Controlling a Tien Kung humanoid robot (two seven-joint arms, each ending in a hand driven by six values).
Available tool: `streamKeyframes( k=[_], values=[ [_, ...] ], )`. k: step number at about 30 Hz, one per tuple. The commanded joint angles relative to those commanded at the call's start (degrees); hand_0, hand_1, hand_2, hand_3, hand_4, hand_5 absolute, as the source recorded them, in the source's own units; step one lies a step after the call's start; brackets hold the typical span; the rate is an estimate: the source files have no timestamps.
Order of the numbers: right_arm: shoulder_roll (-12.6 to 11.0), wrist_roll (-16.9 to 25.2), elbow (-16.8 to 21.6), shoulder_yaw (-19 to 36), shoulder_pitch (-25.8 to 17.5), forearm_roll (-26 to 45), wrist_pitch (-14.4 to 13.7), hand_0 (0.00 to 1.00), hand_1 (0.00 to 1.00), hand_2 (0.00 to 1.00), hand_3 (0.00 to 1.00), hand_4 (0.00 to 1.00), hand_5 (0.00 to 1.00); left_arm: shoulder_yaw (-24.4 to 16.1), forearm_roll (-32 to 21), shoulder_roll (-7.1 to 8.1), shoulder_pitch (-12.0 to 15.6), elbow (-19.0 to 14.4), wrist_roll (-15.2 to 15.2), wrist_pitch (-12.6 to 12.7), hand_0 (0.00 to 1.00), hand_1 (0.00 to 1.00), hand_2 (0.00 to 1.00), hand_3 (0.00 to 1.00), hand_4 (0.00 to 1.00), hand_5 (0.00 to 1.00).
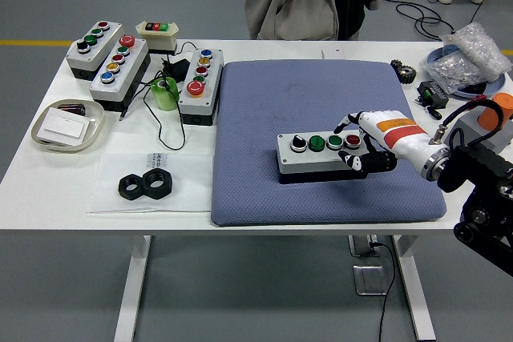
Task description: Pick up the button,place it on the desk,press the button,press the button
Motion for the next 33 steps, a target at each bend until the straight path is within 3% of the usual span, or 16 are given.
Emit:
streamKeyframes(
  k=[23, 33],
  values=[
    [0.1, -0.8, -0.8, -2.2, -0.9, -0.3, 1.7, 0.126, 0.002, 0.103, 0.684, 0.667, 0.311, -0.9, 1.5, -0.09, 0.4, -0.1, 0.6, -0.1, 0.689, 0.665, 0.769, 0.797, 0.722, 0.998],
    [-0.5, 0.0, 1.6, 4.2, -2.2, 0.0, -1.5, 0.127, 0.002, 0.106, 0.685, 0.667, 0.314, -1.1, 1.8, -0.10, 0.7, -0.1, 0.6, -0.2, 0.689, 0.665, 0.769, 0.797, 0.724, 0.998]
  ],
)
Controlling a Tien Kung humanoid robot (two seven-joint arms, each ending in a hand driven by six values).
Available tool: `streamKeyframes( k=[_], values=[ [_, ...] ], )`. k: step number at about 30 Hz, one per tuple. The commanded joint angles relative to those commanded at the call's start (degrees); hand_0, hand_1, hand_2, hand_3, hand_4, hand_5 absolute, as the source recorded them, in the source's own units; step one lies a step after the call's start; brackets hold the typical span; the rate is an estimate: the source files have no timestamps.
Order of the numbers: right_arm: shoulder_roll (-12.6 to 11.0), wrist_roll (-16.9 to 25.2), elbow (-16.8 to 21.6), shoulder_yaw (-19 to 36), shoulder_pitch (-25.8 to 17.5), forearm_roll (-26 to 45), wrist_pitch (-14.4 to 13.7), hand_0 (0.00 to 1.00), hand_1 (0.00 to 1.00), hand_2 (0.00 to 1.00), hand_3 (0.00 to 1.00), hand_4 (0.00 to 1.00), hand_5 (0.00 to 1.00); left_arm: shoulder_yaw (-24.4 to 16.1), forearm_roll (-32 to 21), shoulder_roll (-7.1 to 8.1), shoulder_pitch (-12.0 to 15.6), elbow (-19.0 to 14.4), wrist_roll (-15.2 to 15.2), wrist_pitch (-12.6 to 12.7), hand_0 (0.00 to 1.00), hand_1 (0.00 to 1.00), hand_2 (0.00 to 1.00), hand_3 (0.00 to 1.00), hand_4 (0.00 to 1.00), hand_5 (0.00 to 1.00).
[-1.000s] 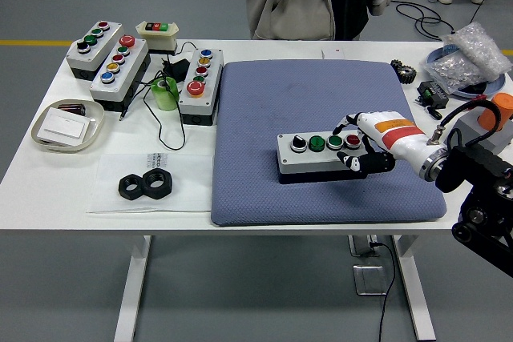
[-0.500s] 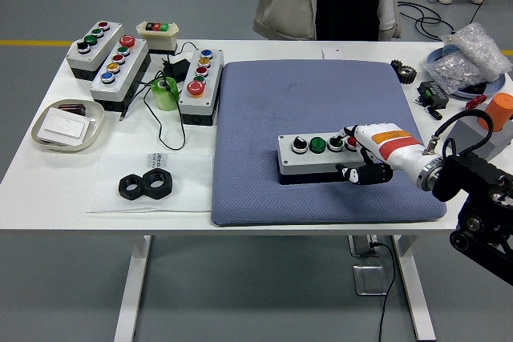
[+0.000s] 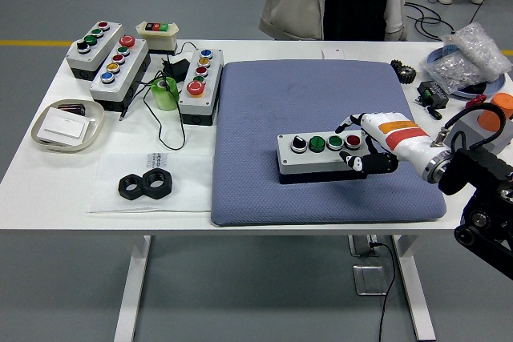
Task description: Pick up the button,place it on the desk,press the button,press the button
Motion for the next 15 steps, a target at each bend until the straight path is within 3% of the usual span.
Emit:
streamKeyframes(
  k=[1, 2, 7, 8, 13, 14, 15],
  values=[
    [-0.1, 0.1, 0.2, 0.6, -0.1, 0.3, -0.3, 0.127, 0.002, 0.106, 0.685, 0.667, 0.314, 0.0, 0.0, 0.00, 0.0, 0.0, 0.0, 0.0, 0.689, 0.665, 0.769, 0.797, 0.724, 0.998],
    [-0.2, 0.0, 0.4, 1.3, -0.3, 0.8, -0.4, 0.215, 0.027, 0.147, 0.735, 0.681, 0.357, 0.1, -0.1, 0.00, 0.0, 0.0, 0.0, 0.0, 0.689, 0.665, 0.768, 0.796, 0.722, 0.998],
    [-0.7, -0.4, 1.4, 6.3, -1.8, 7.4, 0.3, 0.215, 0.027, 0.147, 0.735, 0.681, 0.357, 0.5, -0.7, 0.07, -0.1, 0.0, -0.2, 0.1, 0.689, 0.665, 0.768, 0.796, 0.722, 0.998],
    [-0.8, -0.2, 1.5, 8.2, -2.4, 10.1, 0.3, 0.497, 0.346, 0.461, 0.900, 0.714, 0.626, 0.5, -0.7, 0.06, -0.2, 0.0, -0.3, 0.1, 0.688, 0.665, 0.768, 0.796, 0.720, 0.998],
    [-0.7, 2.5, 0.7, 14.8, -5.0, 20.7, -2.6, 0.497, 0.346, 0.461, 0.900, 0.714, 0.626, 0.7, -1.0, 0.08, -0.4, 0.0, -0.4, 0.1, 0.688, 0.665, 0.768, 0.796, 0.720, 0.998],
    [-0.7, 2.8, 0.7, 15.5, -5.2, 22.9, -2.8, 0.853, 0.750, 0.812, 0.928, 0.704, 0.646, 0.7, -1.0, 0.08, -0.4, 0.0, -0.4, 0.1, 0.688, 0.665, 0.767, 0.796, 0.721, 0.998],
    [-0.7, 3.8, 0.3, 16.8, -5.9, 25.3, -3.5, 0.853, 0.750, 0.812, 0.928, 0.704, 0.646, 0.7, -1.0, 0.08, -0.4, 0.0, -0.4, 0.1, 0.688, 0.665, 0.767, 0.796, 0.721, 0.998]
  ],
)
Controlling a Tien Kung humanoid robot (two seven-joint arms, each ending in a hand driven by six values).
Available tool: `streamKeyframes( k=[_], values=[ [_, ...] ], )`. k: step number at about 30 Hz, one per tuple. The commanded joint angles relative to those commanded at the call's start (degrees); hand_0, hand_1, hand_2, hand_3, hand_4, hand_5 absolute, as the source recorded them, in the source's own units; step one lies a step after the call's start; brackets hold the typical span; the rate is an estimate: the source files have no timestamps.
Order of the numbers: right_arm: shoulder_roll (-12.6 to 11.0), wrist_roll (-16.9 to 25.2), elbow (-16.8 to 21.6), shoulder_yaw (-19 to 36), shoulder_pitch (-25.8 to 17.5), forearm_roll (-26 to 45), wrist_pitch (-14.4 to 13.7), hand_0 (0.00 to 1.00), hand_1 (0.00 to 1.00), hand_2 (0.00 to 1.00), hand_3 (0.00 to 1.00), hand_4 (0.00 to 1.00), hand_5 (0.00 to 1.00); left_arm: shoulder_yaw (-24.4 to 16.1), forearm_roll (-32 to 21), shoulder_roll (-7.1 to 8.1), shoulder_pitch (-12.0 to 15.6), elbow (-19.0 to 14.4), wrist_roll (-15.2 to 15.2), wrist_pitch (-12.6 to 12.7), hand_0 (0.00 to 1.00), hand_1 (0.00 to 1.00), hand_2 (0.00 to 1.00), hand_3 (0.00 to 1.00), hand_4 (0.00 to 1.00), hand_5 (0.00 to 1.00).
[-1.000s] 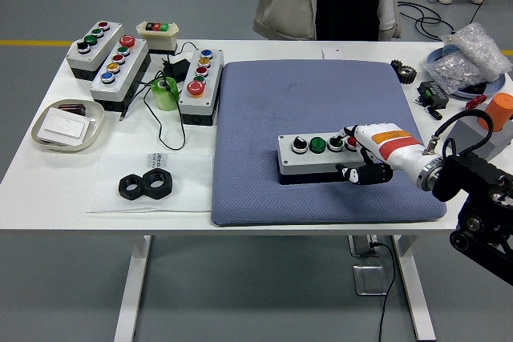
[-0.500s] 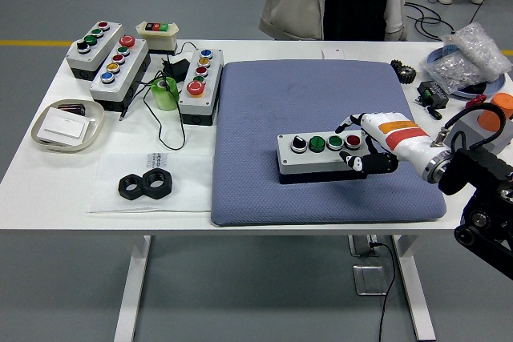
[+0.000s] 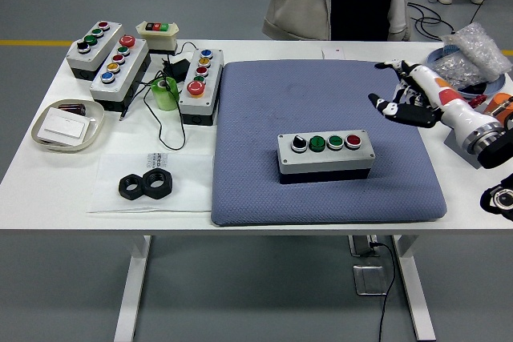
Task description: Pick up the button,place it on the desk,press the button,press the button
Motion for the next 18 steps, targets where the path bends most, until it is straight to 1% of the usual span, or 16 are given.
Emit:
streamKeyframes(
  k=[1, 4, 5, 7, 9, 10, 11, 16, 18],
  values=[
    [0.0, 0.5, -0.1, 0.7, -0.3, 2.2, -0.3, 0.853, 0.750, 0.812, 0.928, 0.704, 0.646, 0.0, 0.0, 0.00, 0.0, 0.0, 0.0, 0.0, 0.688, 0.665, 0.767, 0.796, 0.721, 0.998],
    [0.4, 3.9, -0.8, 3.8, -2.2, 9.3, -2.6, 0.853, 0.750, 0.812, 0.928, 0.704, 0.646, -0.1, 0.1, -0.01, 0.0, 0.0, 0.0, 0.0, 0.688, 0.665, 0.767, 0.796, 0.721, 0.998],
    [0.5, 4.5, -0.9, 4.3, -2.4, 11.5, -2.9, 0.901, 0.842, 0.903, 0.907, 0.678, 0.581, -0.1, 0.1, -0.01, 0.0, 0.0, 0.0, 0.0, 0.688, 0.665, 0.768, 0.796, 0.720, 0.998],
    [0.9, 7.0, -1.6, 6.1, -3.7, 16.8, -4.6, 0.901, 0.842, 0.903, 0.907, 0.678, 0.581, 0.0, 0.0, -0.04, 0.0, 0.0, 0.0, 0.0, 0.688, 0.665, 0.768, 0.796, 0.720, 0.998],
    [1.2, 8.3, -2.4, 7.5, -4.5, 21.6, -5.3, 0.901, 0.842, 0.903, 0.907, 0.678, 0.581, 0.0, 0.0, -0.04, 0.0, 0.0, 0.0, 0.0, 0.688, 0.665, 0.768, 0.796, 0.720, 0.998],
    [1.4, 8.6, -2.9, 8.2, -4.9, 23.8, -5.4, 0.901, 0.842, 0.903, 0.907, 0.678, 0.581, 0.0, -0.1, -0.06, -0.1, 0.0, 0.0, 0.0, 0.688, 0.665, 0.768, 0.796, 0.720, 0.998],
    [1.5, 8.9, -3.5, 9.1, -5.4, 26.4, -5.5, 0.902, 0.847, 0.902, 0.871, 0.677, 0.583, 0.0, -0.1, -0.06, -0.1, 0.0, 0.0, 0.0, 0.687, 0.665, 0.768, 0.796, 0.720, 0.998],
    [1.7, 9.1, -4.8, 10.8, -6.5, 38.0, -5.5, 0.902, 0.847, 0.902, 0.871, 0.677, 0.583, 0.1, -0.2, -0.06, -0.2, 0.0, -0.1, 0.0, 0.687, 0.665, 0.768, 0.796, 0.720, 0.998],
    [1.9, 8.5, -5.1, 11.5, -7.2, 42.8, -5.3, 0.906, 0.848, 0.901, 0.866, 0.674, 0.564, 0.2, -0.3, -0.07, -0.2, 0.1, -0.1, 0.0, 0.686, 0.665, 0.768, 0.796, 0.720, 0.998]
  ],
)
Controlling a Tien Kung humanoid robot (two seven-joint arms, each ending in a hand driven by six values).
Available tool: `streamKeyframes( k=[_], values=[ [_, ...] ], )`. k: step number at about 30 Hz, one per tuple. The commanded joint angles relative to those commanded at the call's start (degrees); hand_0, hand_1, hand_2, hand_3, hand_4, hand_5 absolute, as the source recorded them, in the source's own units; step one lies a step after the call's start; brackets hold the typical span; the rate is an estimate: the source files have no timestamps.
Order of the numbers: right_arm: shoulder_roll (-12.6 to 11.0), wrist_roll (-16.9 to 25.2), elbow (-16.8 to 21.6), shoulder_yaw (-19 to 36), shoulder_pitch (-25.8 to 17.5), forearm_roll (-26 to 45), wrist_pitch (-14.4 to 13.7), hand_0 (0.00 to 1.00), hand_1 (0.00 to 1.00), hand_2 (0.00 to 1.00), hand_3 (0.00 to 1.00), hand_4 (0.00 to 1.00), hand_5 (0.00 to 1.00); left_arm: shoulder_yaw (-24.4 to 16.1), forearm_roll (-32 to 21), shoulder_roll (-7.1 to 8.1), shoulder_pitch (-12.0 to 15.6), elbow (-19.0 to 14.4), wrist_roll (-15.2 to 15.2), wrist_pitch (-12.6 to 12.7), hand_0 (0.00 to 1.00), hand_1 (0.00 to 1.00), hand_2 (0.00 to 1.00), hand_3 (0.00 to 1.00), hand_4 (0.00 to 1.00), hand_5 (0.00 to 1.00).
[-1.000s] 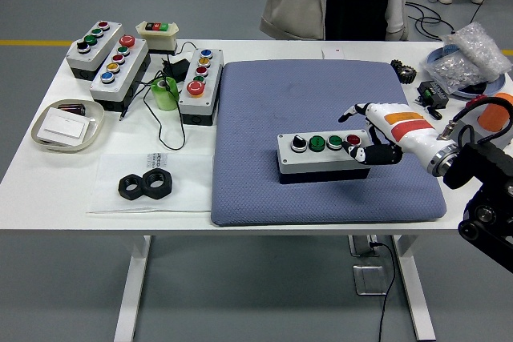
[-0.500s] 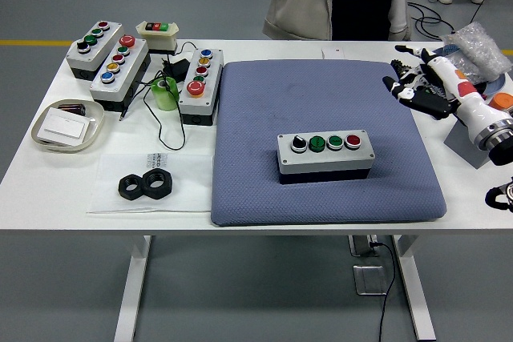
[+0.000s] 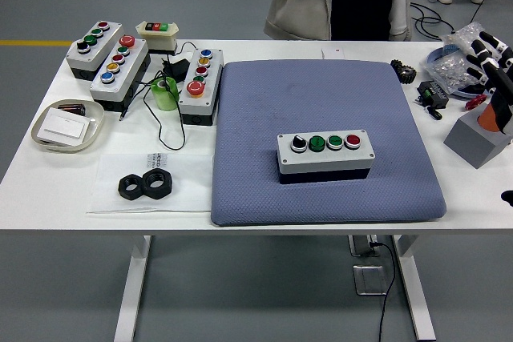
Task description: Pick up the button,place it on the desk,press the button,press the button
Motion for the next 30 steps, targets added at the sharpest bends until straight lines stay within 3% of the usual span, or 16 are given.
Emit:
streamKeyframes(
  k=[6, 30],
  values=[
    [1.0, -1.4, 0.3, 1.2, -1.3, 13.2, 0.8, 0.909, 0.845, 0.896, 0.862, 0.646, 0.537, -0.1, 0.0, -0.09, 0.1, 0.0, 0.0, 0.0, 0.686, 0.666, 0.768, 0.796, 0.718, 0.998],
    [0.8, -2.8, 1.8, 2.3, -3.4, 12.2, 1.6, 0.917, 0.842, 0.886, 0.857, 0.639, 0.534, -0.9, 1.8, 0.02, 0.4, 0.0, 0.0, -0.1, 0.686, 0.667, 0.768, 0.796, 0.717, 0.998]
  ],
)
